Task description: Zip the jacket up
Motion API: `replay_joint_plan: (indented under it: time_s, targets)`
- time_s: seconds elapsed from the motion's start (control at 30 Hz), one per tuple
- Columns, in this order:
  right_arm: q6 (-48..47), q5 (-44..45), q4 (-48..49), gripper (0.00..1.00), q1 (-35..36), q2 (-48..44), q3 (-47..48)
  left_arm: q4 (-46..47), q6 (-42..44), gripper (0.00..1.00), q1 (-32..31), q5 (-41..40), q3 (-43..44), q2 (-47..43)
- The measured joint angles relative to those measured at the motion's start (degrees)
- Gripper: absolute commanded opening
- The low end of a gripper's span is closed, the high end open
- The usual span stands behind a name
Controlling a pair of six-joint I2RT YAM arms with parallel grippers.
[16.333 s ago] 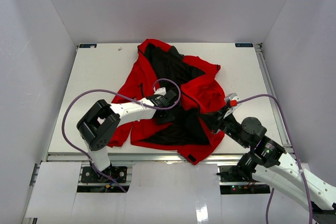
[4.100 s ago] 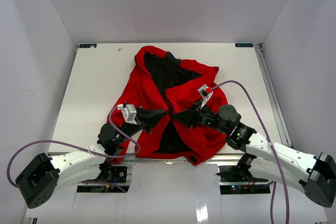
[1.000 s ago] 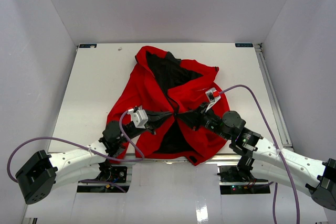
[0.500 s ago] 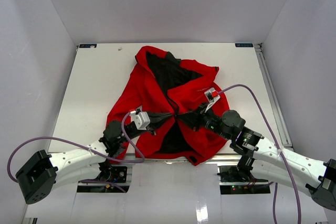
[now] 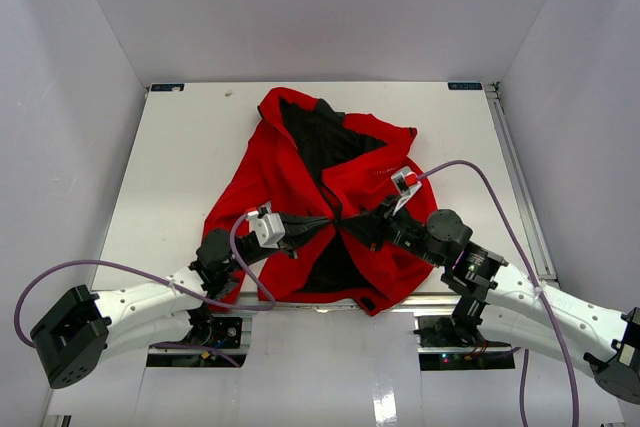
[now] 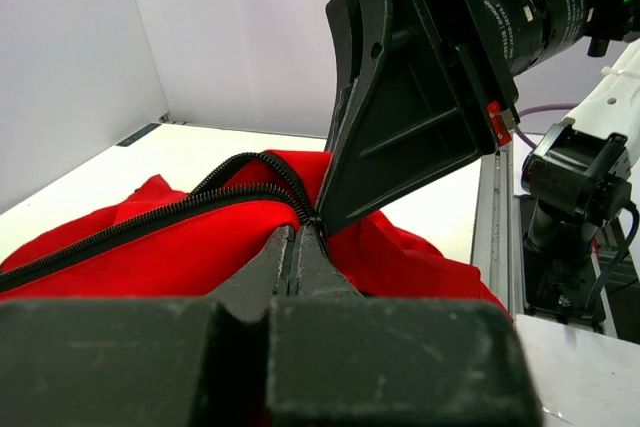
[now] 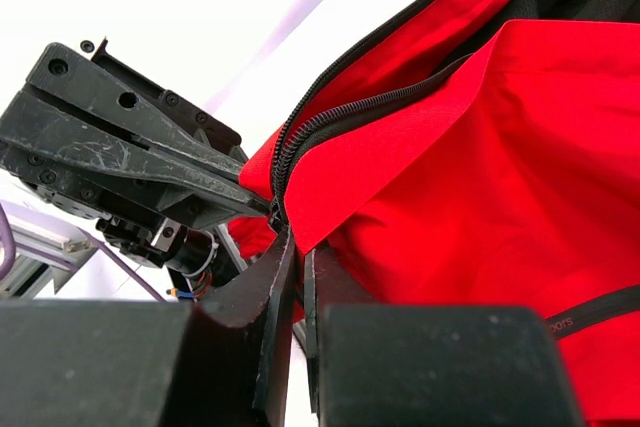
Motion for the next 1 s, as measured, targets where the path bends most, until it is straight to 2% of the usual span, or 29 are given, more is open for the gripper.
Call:
replay_joint_plan:
  time_s: [0.07,0.2,0.63,0.77,1.0]
  targets:
    - [-0.1,0.1,0.2,0.08,-0.1,0.0,0.0,-0.6,-1.2,0.38,0.1,0.3,0.5,0.1]
    - [-0.1,1.0,2.3,0.08,-1.0,0.0,0.0,-2.0,-3.4,0.5,0.0,2.9,0.8,0.2]
    - [-0.1,1.3,5.3,0.08,-1.1,1.2,0.0,-3.7,-6.2,0.6,0.0,3.9,0.8,-0.4]
    - [-0.1,0.8,5.5,0.08,-1.1,1.2,0.0,-4.0,-6.8,0.6,0.0,2.9,0.8,-0.7]
    - [-0.1,-0.2,6.3,0.08,-1.1,0.8,-1.9,-11.5,-10.0,0.62,0.0,-0.6,3.1,-2.0]
